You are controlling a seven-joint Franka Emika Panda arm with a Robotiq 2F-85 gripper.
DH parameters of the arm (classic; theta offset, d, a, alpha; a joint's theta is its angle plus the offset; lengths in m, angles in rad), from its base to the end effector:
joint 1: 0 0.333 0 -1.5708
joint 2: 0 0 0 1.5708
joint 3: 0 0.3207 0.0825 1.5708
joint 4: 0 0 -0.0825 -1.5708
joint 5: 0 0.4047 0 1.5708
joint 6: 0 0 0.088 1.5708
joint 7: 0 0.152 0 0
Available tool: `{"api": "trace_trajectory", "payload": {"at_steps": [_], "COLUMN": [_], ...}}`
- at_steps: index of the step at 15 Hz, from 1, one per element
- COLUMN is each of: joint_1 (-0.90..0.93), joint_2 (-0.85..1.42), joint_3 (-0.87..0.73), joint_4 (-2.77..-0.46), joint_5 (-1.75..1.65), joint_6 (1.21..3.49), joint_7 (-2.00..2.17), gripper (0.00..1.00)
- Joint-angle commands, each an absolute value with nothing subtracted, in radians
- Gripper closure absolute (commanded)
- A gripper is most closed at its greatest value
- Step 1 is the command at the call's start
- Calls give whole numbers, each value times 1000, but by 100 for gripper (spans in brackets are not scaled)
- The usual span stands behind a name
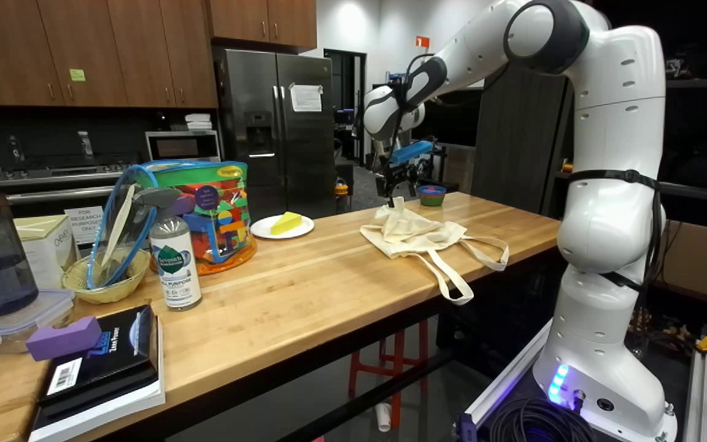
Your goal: Unfold the bag
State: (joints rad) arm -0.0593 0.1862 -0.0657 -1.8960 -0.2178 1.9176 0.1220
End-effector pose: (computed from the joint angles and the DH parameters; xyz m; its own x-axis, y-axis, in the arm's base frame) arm 0.5894 -0.0978 0.3453 0.9747 -0.1694 -0.1457 -0.1351 -0.9662 0.2197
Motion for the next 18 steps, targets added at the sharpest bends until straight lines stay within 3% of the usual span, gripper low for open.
{"api": "trace_trajectory", "payload": {"at_steps": [1, 18], "joint_1": [-82, -12], "joint_2": [244, 355], "joint_3": [-97, -117], "joint_4": [-1824, -1829], "joint_5": [-219, -281], "joint_6": [1937, 2075], "joint_7": [110, 332], "gripper": [0, 0]}}
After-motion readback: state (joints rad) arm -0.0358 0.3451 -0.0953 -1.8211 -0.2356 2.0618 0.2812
